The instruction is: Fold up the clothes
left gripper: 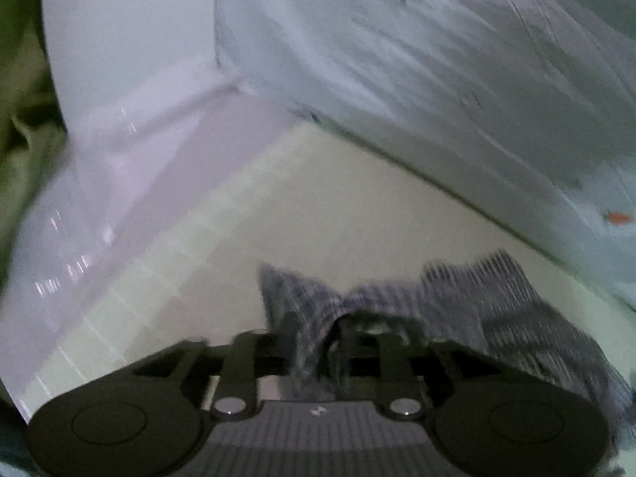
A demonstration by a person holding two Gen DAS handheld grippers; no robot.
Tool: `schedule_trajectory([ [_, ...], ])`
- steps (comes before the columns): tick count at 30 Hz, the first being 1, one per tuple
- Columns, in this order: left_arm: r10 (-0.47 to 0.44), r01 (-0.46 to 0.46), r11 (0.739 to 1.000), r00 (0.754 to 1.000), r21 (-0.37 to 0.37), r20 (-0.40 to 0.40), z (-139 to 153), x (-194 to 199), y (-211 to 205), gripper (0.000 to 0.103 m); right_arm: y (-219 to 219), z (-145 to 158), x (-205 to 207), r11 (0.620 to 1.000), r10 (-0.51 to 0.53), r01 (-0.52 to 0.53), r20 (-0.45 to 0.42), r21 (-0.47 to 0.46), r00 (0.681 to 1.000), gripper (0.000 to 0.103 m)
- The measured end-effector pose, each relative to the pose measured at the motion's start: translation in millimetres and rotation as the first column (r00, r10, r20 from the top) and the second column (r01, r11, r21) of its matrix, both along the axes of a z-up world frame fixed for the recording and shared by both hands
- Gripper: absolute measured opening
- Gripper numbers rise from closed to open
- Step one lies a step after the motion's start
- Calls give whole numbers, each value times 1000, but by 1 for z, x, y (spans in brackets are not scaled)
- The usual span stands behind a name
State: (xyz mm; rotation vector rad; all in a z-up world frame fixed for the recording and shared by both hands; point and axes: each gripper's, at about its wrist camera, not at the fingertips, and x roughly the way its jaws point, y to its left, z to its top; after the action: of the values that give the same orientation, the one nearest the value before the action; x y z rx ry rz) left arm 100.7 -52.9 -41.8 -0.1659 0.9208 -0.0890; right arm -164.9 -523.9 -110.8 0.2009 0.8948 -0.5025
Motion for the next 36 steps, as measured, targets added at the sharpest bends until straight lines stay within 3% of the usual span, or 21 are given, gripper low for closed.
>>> schedule_trajectory([
  [4, -87, 82, 995, 992, -57, -91, -28, -35, -27, 54, 4, 12, 0, 1000, -1, 1, 69, -2, 998, 87],
  [7, -190, 179, 981, 965, -74, -179, -51, -55, -53, 65, 0, 21, 9, 999, 31, -32, 119, 3, 992, 90],
  [10, -214, 196, 976, 944, -96, -250, -71, -68, -69, 65, -2, 23, 26, 998, 61, -62, 106, 5, 992, 90],
  [13, -235, 215, 972, 926, -99, -295, -82, -75, -81, 67, -10, 14, 41, 997, 26, -32, 94, 65, 995, 90],
  [19, -256, 237, 966, 911, -100, -324, -94, -85, -92, 69, -36, -8, 26, 989, -98, 95, 22, 118, 995, 90],
  [21, -261, 238, 965, 910, -108, -323, -96, -88, -93, 62, -46, -17, 18, 985, -106, 105, -5, 140, 994, 89],
  [22, -263, 240, 964, 909, -112, -323, -97, -89, -94, 44, -49, -21, 14, 983, -97, 97, -13, 158, 995, 82],
  [23, -272, 247, 962, 908, -118, -319, -97, -90, -95, 34, -52, -24, 11, 981, -83, 83, -9, 173, 997, 61],
  [24, -280, 254, 959, 907, -124, -316, -97, -90, -96, 13, -53, -25, 7, 981, -64, 63, 3, 184, 998, 56],
  [25, -281, 254, 959, 909, -126, -308, -95, -92, -96, 8, -51, -23, 4, 983, -39, 35, 17, 180, 999, 40],
  [26, -282, 255, 959, 911, -127, -301, -93, -94, -95, 7, -50, -21, 0, 985, -13, 7, 30, 175, 999, 13],
  [27, -289, 263, 956, 912, -127, -290, -87, -98, -91, 5, -48, -20, -3, 985, 14, -21, 44, 170, 999, 5],
  [30, -308, 284, 951, 915, -125, -261, -72, -110, -77, 5, -39, -3, -28, 991, 32, -42, 82, 126, 996, 5],
  [32, -275, 249, 961, 913, -123, -301, -77, -111, -68, 6, -35, 11, -51, 992, 40, -52, 108, 111, 993, 5],
  [34, -242, 213, 970, 908, -120, -341, -83, -113, -58, 11, -29, 10, -69, 987, 57, -65, 58, 148, 997, 6],
  [36, -196, 160, 979, 907, -125, -373, -87, -110, -50, 20, -16, -2, -66, 980, 153, -142, -70, 141, 986, 8],
])
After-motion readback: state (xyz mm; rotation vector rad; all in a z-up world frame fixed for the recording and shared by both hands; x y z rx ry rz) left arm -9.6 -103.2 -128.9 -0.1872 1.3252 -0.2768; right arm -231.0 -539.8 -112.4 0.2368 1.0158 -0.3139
